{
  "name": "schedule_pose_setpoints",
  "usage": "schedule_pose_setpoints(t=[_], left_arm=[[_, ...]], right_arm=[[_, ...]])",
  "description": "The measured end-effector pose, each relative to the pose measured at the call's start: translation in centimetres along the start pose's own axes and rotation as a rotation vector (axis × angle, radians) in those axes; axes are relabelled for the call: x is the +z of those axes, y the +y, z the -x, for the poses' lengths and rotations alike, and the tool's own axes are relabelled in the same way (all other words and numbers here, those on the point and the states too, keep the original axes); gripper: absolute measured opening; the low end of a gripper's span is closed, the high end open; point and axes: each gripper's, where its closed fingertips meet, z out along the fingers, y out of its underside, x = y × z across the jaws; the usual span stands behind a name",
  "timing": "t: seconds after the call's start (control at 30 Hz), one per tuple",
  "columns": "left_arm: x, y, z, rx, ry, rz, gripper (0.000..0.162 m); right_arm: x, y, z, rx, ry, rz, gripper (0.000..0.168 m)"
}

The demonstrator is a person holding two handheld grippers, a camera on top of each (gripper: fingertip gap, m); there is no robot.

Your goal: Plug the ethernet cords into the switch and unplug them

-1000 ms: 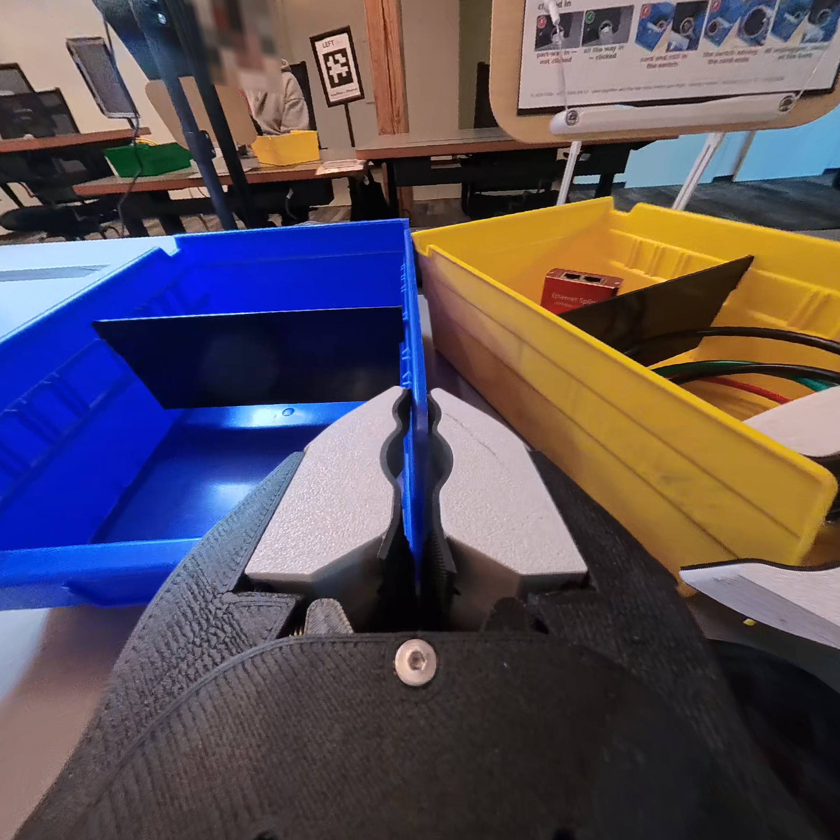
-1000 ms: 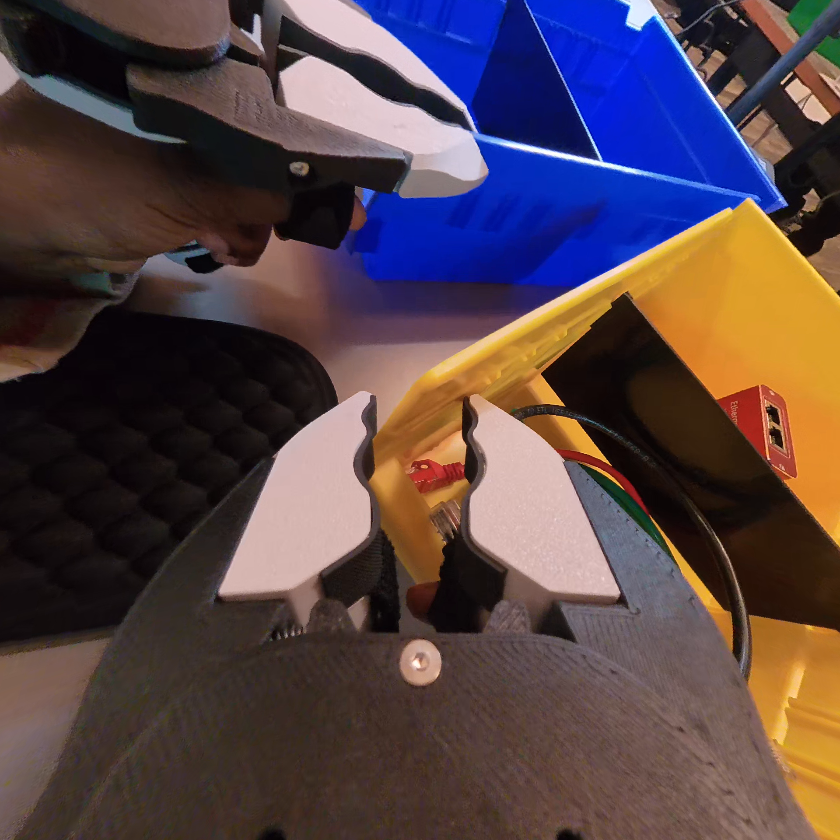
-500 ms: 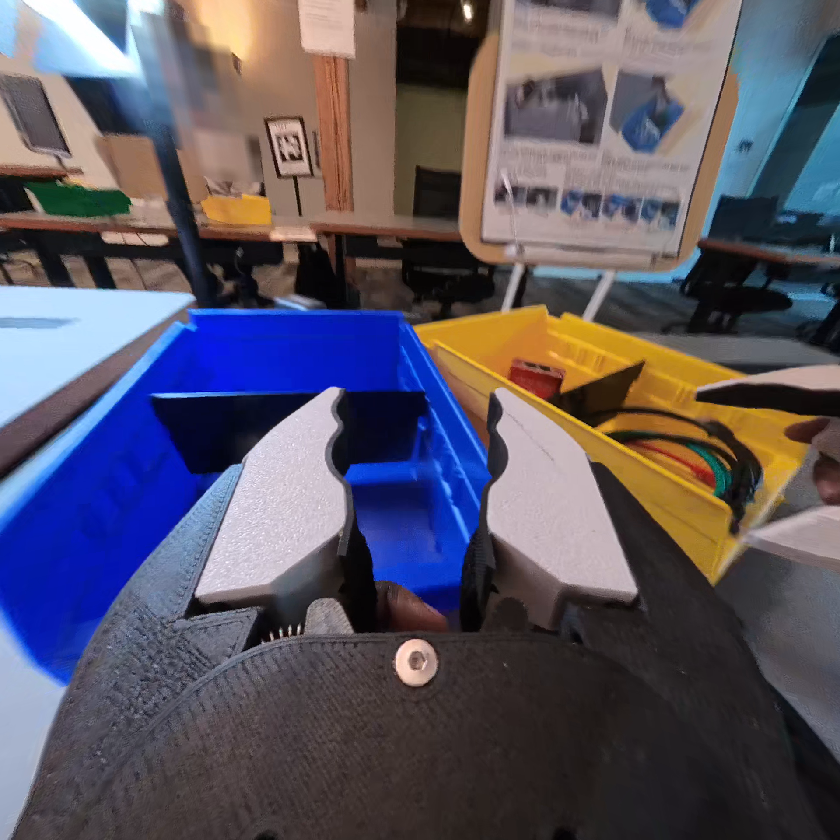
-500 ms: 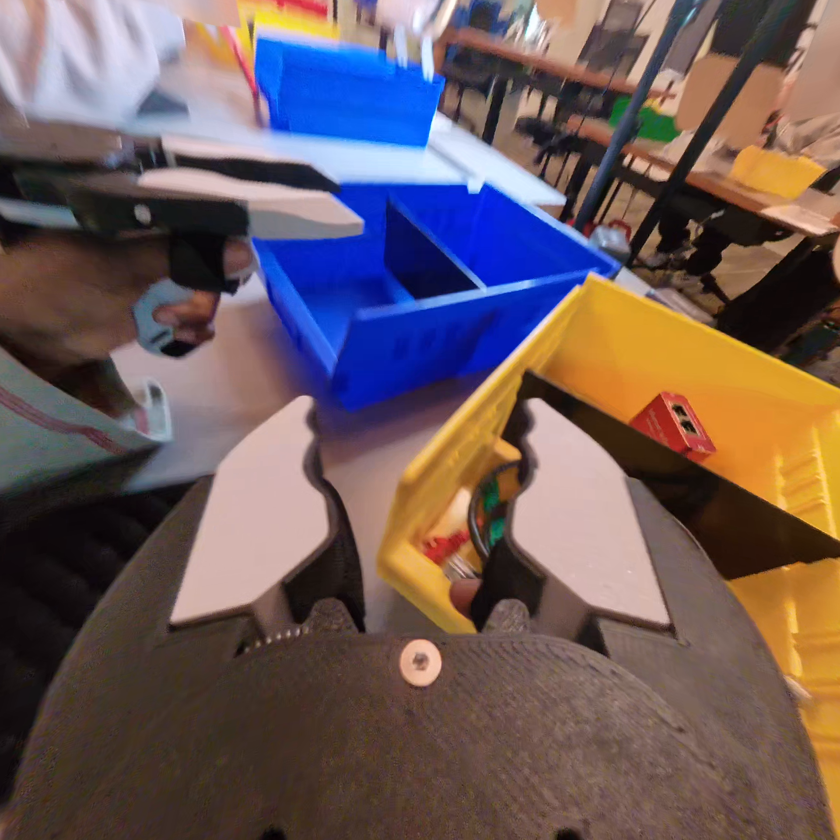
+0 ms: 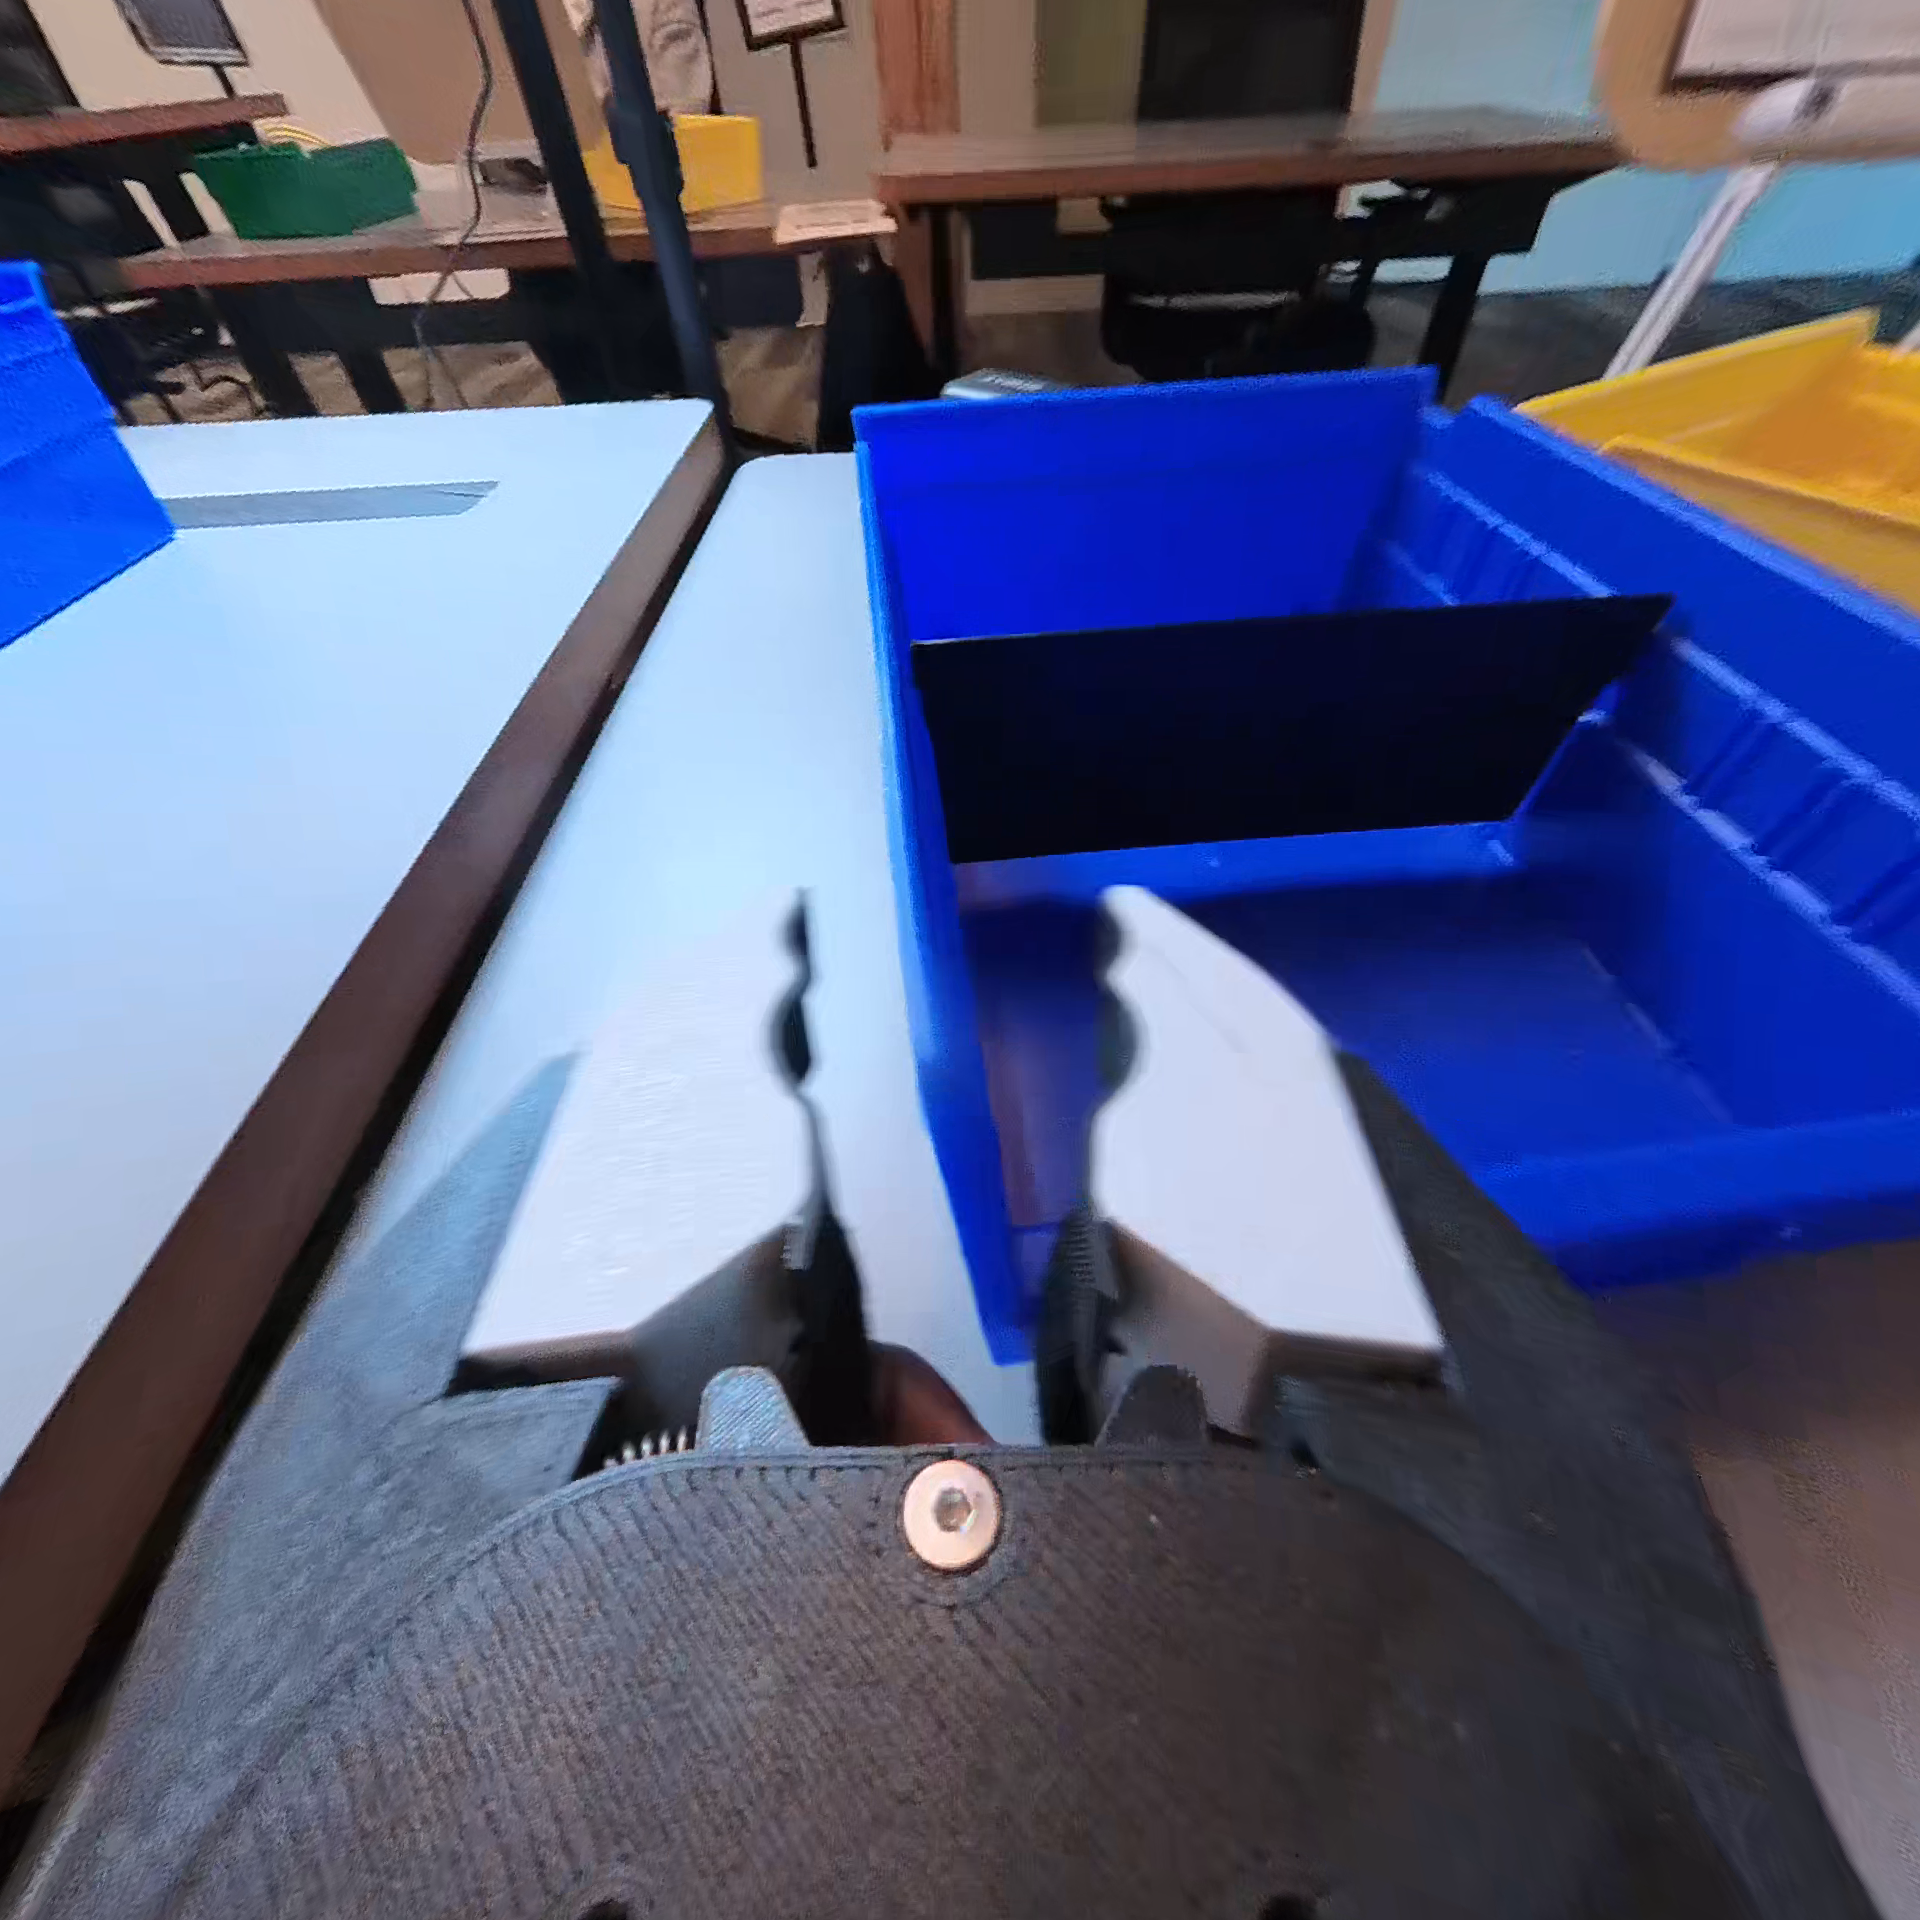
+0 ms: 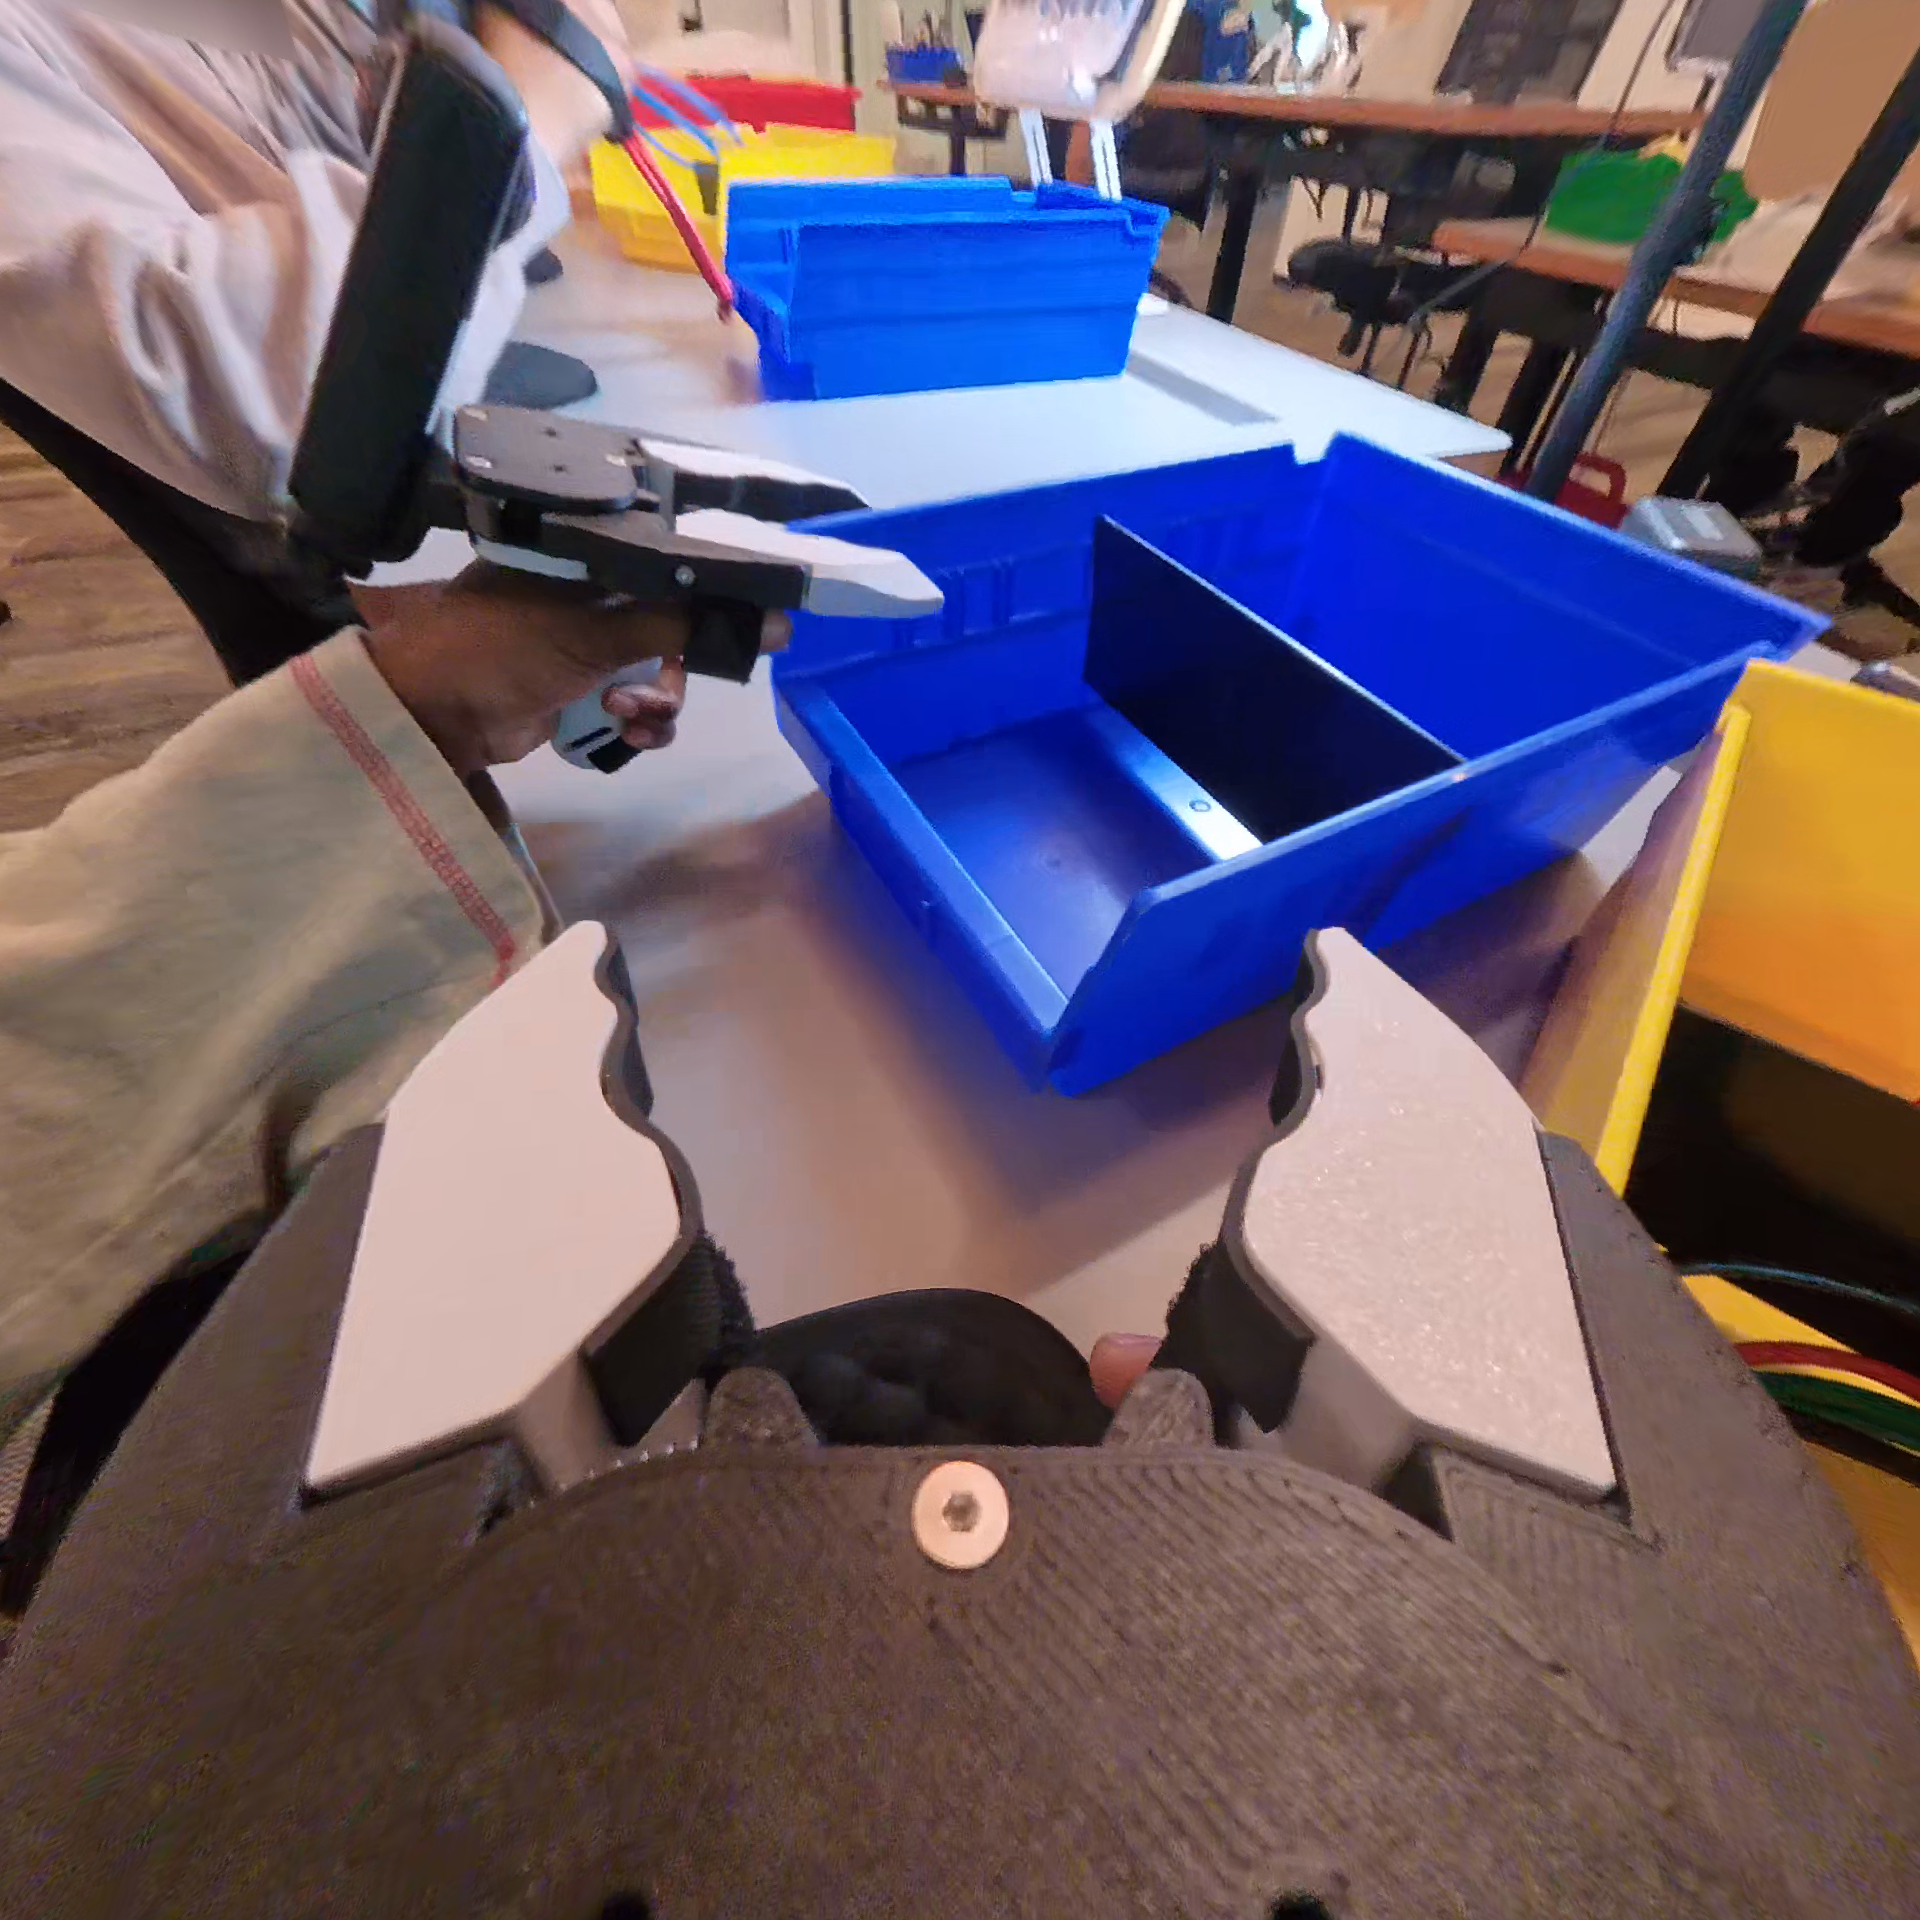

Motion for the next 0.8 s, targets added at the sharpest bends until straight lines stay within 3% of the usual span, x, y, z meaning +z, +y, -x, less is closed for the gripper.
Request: schedule_pose_setpoints(t=[0.03,0.07,0.13,0.23,0.33,0.47,0.53,0.57,0.6,0.8], left_arm=[[0.3,0.3,0.4,0.018,-0.02,0.015,0.02],[0.2,0.4,0.5,0.04,-0.033,0.027,0.005],[-0.5,0.6,0.0,0.058,-0.036,0.04,0.005],[-2.2,1.0,-0.6,0.051,-0.079,0.041,0.005],[-4.3,1.6,-1.0,0.052,-0.124,0.045,0.007],[-4.9,1.7,-0.8,0.053,-0.121,0.002,0.032],[-4.1,2.6,-0.5,0.021,-0.096,0.044,0.038],[-3.7,3.0,-0.8,-0.002,-0.06,0.057,0.035],[-3.5,3.2,-1.5,-0.016,-0.01,0.05,0.014],[-4.7,2.0,-1.3,-0.024,-0.131,-0.059,0.007]], right_arm=[[0.4,0.4,-0.3,0.009,0.007,0.017,0.116],[0.8,0.8,-0.7,0.023,0.019,0.036,0.114],[1.5,1.5,-1.6,0.051,0.036,0.069,0.104],[1.9,1.8,-2.7,0.044,0.094,0.079,0.071],[2.2,1.5,-3.1,0.021,0.141,0.06,0.071],[3.4,2.4,-3.6,0.024,0.156,0.114,0.077],[4.1,3.0,-4.1,0.033,0.156,0.146,0.066],[4.4,3.2,-4.2,0.027,0.15,0.158,0.051],[4.6,3.3,-4.6,0.015,0.161,0.174,0.041],[4.7,3.3,-5.1,-0.127,0.233,0.205,0.03]])
